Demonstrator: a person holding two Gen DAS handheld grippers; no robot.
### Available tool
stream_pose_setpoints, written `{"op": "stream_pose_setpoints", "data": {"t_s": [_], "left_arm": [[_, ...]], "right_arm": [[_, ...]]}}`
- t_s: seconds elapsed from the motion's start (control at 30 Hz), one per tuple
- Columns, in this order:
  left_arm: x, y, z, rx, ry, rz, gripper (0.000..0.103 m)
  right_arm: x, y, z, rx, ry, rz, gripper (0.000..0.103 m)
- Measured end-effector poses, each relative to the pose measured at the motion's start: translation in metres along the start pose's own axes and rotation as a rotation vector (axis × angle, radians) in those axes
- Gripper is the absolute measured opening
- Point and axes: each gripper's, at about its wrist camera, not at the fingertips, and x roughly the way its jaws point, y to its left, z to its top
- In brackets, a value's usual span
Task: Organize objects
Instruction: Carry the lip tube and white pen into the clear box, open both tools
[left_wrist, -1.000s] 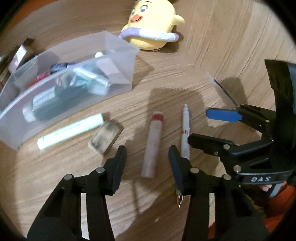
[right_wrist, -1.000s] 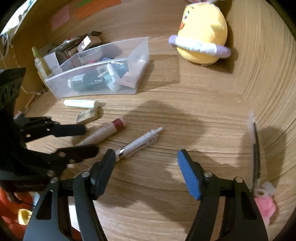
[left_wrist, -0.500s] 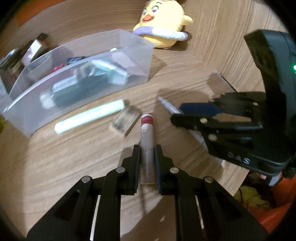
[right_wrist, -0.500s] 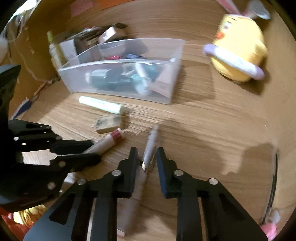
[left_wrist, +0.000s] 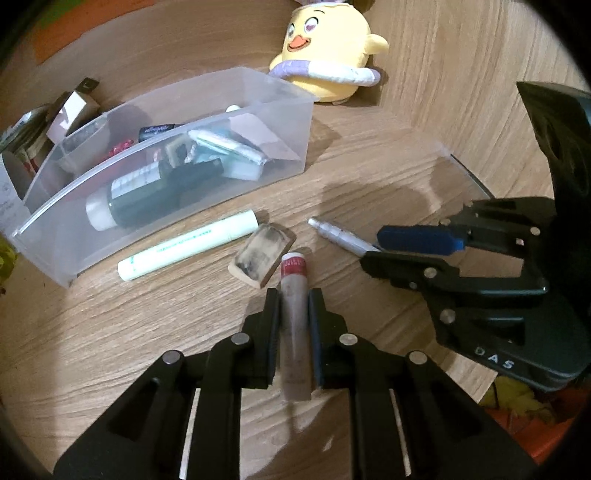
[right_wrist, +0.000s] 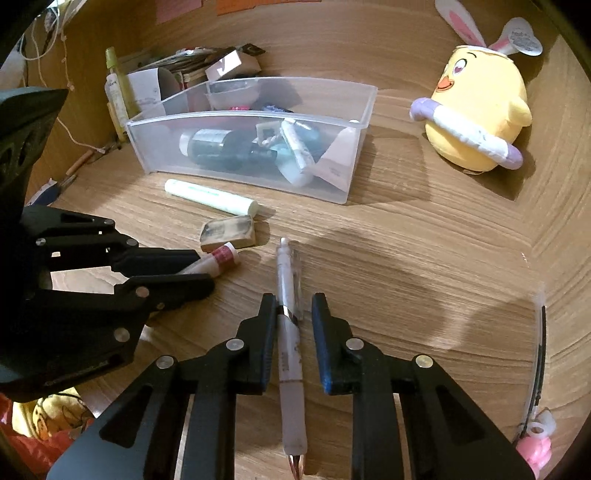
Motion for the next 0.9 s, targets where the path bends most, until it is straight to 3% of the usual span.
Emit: {"op": "stream_pose_setpoints", "data": {"t_s": [0.27, 0.67, 0.9], "left_arm": [[-0.021, 0.009, 0.006, -0.059, -0.069, -0.008, 0.014], [-0.092, 0.039, 0.037, -0.148, -0.305, 0.022, 0.014], [-0.112, 0.06, 0.043, -0.196, -0.37, 0.031, 0.014]], "right_arm": [[-0.023, -0.001, 0.011, 0.026, -0.093, -0.001, 0.013], [-0.081, -0.008, 0.061, 0.091, -0.333, 0.012, 0.012], [-0.091, -0.006, 0.081, 0.089, -0.38, 0.024, 0.01]]}}
